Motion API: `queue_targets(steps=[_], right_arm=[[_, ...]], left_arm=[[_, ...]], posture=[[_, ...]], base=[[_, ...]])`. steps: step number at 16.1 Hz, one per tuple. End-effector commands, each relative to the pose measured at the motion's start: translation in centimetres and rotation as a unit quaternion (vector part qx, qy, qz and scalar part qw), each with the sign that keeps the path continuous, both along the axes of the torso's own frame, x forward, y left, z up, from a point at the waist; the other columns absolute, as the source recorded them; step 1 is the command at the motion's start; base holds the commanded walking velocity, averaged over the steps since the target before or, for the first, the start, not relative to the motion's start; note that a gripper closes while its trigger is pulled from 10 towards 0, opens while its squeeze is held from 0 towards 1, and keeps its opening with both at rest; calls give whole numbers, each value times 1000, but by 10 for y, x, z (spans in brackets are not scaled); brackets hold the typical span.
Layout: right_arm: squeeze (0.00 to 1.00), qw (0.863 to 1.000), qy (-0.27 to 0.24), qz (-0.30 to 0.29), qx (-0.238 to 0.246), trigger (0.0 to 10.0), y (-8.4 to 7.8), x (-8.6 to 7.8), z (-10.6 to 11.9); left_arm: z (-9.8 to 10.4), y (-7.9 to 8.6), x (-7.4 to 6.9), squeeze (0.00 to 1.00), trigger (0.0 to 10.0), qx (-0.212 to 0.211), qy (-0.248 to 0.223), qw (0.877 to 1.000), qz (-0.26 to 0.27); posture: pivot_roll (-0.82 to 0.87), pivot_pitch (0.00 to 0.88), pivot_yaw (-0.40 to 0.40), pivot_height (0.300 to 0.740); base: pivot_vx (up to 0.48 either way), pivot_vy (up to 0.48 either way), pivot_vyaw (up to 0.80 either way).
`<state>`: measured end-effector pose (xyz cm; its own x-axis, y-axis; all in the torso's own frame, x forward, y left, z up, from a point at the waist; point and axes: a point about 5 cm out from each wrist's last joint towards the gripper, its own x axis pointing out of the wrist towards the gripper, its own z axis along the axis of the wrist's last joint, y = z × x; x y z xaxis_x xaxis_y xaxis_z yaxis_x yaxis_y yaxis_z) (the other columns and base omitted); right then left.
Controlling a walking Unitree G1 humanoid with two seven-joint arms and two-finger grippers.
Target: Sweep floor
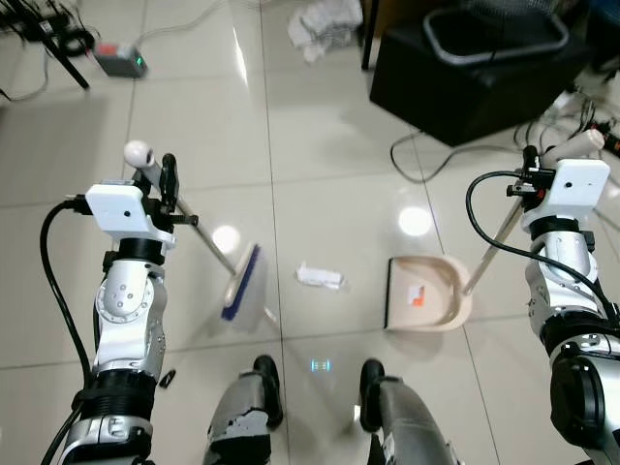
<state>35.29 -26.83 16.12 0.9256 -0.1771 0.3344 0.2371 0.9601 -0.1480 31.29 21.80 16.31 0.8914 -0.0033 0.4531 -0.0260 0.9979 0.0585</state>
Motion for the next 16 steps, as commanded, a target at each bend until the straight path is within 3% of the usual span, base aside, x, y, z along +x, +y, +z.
queue_targets(steps=[1,6,16], right_arm=[[0,1000,-16,8,-10,10000,1,0,5],[0,999,-26,32,33,10000,21,-2,-9],[0,996,-26,72,50,10000,46,5,-10]], left_arm=[[3,2,-6,0,10000,1,-9,1000,1],[-1,1,-14,0,10000,-14,-4,1000,1],[1,6,-14,0,10000,-36,-8,999,23]], posture=[[145,443,51,740],[141,432,45,740],[120,392,10,740]], base=[[0,0,0],[0,0,0],[0,0,0]])
